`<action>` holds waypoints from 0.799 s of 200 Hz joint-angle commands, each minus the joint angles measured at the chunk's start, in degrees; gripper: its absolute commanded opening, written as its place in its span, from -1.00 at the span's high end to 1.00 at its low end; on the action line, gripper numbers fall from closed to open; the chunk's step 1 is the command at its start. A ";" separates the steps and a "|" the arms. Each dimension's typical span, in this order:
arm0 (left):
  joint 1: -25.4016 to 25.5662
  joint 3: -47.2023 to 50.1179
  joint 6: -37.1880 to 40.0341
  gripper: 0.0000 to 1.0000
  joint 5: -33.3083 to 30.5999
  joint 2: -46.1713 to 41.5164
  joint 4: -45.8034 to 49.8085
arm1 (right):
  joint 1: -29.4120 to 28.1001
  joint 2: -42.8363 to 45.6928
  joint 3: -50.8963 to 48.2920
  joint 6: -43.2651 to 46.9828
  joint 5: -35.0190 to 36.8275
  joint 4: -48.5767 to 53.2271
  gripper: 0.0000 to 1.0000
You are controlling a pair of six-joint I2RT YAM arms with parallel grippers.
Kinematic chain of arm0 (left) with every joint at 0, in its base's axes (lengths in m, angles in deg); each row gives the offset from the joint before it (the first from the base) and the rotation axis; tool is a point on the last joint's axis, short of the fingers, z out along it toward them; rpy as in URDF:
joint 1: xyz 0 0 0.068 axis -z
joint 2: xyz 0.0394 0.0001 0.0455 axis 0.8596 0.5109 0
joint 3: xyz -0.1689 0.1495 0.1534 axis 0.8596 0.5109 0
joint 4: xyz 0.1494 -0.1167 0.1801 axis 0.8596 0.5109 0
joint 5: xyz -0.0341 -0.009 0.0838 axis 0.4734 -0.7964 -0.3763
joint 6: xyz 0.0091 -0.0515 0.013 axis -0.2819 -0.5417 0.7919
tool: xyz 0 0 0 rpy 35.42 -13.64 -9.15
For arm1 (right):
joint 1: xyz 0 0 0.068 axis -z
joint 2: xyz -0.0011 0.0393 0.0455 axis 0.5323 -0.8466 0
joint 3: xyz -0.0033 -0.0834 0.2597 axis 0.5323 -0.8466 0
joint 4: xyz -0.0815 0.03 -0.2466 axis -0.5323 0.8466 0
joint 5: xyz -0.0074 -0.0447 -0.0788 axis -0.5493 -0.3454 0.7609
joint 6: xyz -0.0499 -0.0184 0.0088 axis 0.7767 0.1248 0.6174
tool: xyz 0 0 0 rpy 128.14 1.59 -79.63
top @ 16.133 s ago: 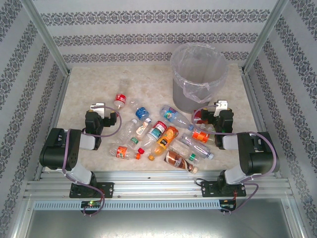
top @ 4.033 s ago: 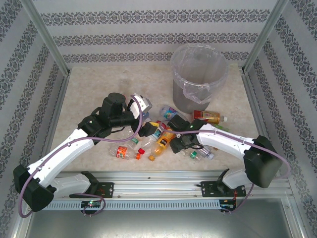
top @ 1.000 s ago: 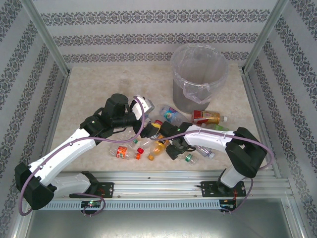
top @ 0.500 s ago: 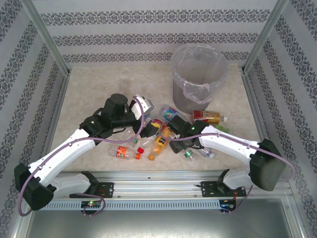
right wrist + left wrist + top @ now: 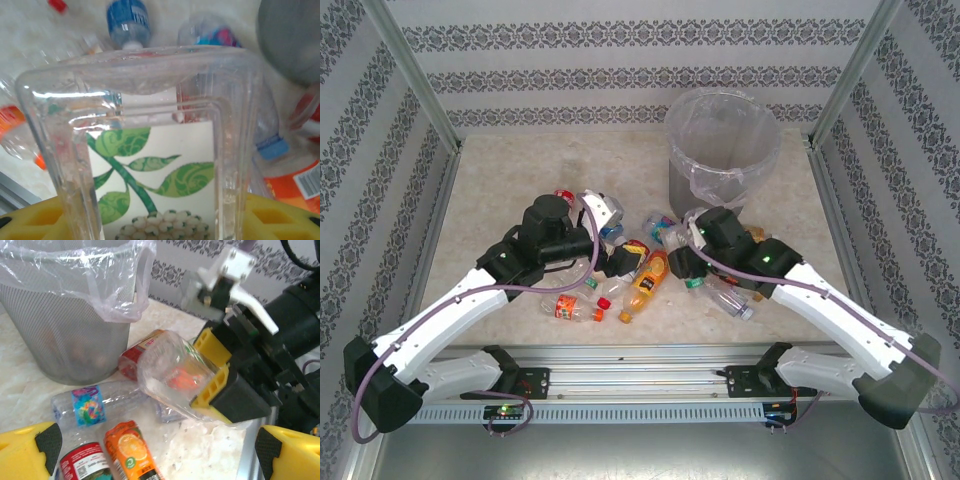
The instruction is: Put the plastic bottles in the bin
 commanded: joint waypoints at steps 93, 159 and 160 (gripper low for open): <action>0.72 7.78 -13.88 -1.00 2.91 -7.00 -22.68 | 12.20 -5.09 27.37 7.00 -3.42 -1.34 -0.13; 0.54 8.76 -13.68 -1.00 5.17 -6.94 -24.71 | 18.00 -20.15 48.06 14.89 4.35 3.09 -0.12; 0.54 8.73 -13.65 -1.00 5.14 -6.92 -24.66 | 18.09 -20.42 48.32 15.01 4.35 3.22 -0.12</action>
